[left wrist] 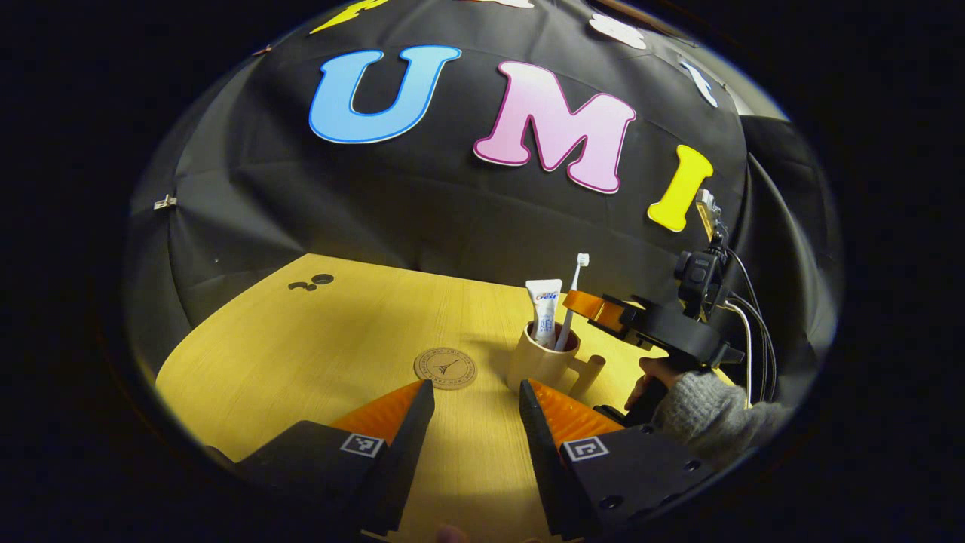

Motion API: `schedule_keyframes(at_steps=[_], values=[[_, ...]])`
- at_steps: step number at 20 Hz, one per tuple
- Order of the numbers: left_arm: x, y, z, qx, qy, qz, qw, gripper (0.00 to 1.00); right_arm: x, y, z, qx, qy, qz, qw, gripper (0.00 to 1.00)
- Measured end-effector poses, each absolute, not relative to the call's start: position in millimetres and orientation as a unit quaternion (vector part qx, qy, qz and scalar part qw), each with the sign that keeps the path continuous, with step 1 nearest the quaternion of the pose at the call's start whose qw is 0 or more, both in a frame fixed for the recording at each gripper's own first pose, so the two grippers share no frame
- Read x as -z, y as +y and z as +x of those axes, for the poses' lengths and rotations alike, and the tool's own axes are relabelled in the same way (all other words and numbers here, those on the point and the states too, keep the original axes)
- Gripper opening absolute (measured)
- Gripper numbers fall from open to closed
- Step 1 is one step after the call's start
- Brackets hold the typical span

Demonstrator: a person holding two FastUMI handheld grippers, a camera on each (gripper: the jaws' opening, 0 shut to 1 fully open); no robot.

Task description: Put the toothbrush and toothpaste on the desktop into the cup, then pick up the cup and place it on the coaster on the desktop.

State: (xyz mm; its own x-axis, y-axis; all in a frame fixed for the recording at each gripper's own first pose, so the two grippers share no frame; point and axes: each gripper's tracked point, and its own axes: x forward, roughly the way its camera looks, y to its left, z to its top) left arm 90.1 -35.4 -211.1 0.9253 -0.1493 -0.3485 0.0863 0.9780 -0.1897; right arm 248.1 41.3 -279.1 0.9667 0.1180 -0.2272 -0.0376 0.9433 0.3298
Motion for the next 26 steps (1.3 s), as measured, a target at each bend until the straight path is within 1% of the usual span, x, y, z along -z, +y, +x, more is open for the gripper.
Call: schedule_keyframes(at_steps=[8,10,11,12,13,14,16,17,20,23,24,26], values=[[204,-20,82,0.045,0.182,-0.084,0.979,0.72,293,43,244,-0.048,0.142,0.156,0.976,0.13],[200,-17,79,0.041,0.18,-0.087,0.979,0.72,296,42,239,-0.051,0.153,0.152,0.975,0.26],[200,-16,77,0.04,0.18,-0.088,0.979,0.72,295,39,234,-0.051,0.155,0.147,0.976,0.26],[198,-14,75,0.039,0.18,-0.087,0.979,0.72,293,35,229,-0.049,0.159,0.141,0.976,0.28],[197,-14,74,0.039,0.18,-0.087,0.979,0.72,290,32,225,-0.05,0.165,0.14,0.975,0.32],[195,-13,73,0.04,0.18,-0.085,0.979,0.72,286,28,218,-0.052,0.171,0.141,0.974,0.55],[191,-11,70,0.042,0.177,-0.082,0.98,0.72,278,16,205,-0.057,0.187,0.133,0.972,0.65],[191,-11,71,0.043,0.177,-0.081,0.98,0.72,276,9,197,-0.059,0.198,0.122,0.971,0.63],[189,-5,68,0.042,0.18,-0.083,0.979,0.72,278,-13,177,-0.061,0.252,0.079,0.963,0.63],[190,1,61,0.036,0.185,-0.088,0.978,0.72,280,-6,160,-0.108,0.314,0.044,0.942,0.66],[191,4,59,0.032,0.186,-0.087,0.978,0.72,284,-4,156,-0.13,0.336,0.026,0.932,0.7],[192,13,53,0.022,0.188,-0.087,0.978,0.71,295,0,151,-0.167,0.38,-0.02,0.91,0.71]])
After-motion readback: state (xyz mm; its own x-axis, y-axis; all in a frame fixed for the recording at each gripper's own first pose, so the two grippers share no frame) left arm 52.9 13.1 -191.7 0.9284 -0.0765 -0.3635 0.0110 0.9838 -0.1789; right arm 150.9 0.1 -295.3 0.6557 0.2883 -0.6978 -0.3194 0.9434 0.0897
